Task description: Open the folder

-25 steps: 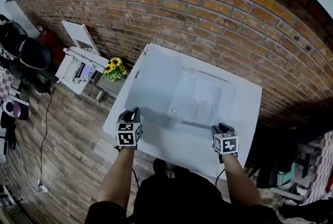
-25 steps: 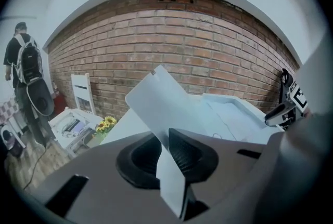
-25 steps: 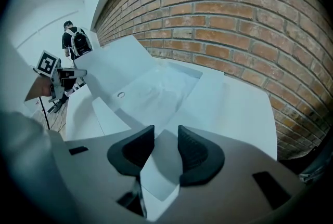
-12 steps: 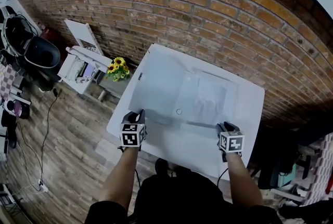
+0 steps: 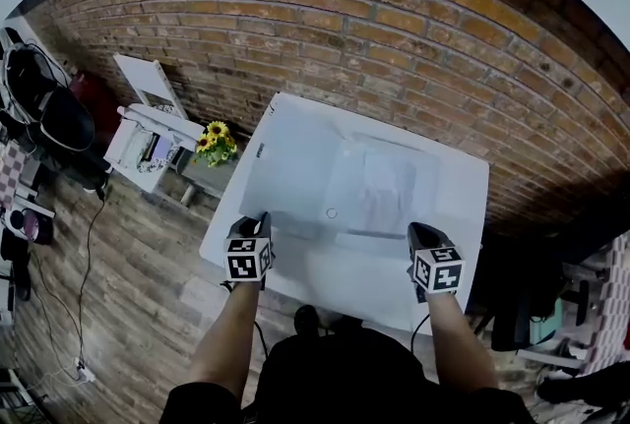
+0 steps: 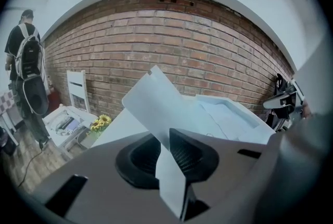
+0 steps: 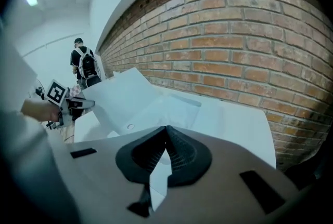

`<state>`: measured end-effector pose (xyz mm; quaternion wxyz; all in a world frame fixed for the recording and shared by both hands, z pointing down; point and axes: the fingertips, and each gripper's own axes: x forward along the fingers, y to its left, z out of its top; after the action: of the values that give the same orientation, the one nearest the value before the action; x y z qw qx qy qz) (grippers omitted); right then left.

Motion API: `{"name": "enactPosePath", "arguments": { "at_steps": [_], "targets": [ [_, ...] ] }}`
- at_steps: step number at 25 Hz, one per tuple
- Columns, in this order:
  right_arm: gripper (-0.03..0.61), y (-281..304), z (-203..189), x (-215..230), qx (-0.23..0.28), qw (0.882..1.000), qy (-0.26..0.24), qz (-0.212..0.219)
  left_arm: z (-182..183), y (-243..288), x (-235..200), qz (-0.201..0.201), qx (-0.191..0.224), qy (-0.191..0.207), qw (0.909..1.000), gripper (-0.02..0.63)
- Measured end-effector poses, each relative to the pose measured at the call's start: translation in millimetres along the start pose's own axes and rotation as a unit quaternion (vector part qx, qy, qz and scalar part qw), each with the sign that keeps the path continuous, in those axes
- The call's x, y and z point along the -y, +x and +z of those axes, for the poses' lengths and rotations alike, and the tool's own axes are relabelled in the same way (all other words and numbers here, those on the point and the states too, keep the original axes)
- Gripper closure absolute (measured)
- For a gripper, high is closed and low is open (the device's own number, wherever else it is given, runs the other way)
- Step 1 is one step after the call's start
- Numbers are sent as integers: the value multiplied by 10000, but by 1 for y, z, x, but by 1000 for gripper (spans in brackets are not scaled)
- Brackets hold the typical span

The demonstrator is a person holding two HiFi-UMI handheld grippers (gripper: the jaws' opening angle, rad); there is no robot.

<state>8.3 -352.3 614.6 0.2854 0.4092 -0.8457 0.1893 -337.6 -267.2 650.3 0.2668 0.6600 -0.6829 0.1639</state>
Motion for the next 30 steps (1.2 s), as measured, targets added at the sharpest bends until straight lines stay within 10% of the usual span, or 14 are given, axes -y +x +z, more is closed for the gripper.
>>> {"name": "enactPosePath", "arguments": {
  "at_steps": [30],
  "targets": [
    [563, -33, 58, -18, 1108, 9910, -264, 702, 10, -7, 13, 96, 55, -78, 9999, 549]
  ]
}}
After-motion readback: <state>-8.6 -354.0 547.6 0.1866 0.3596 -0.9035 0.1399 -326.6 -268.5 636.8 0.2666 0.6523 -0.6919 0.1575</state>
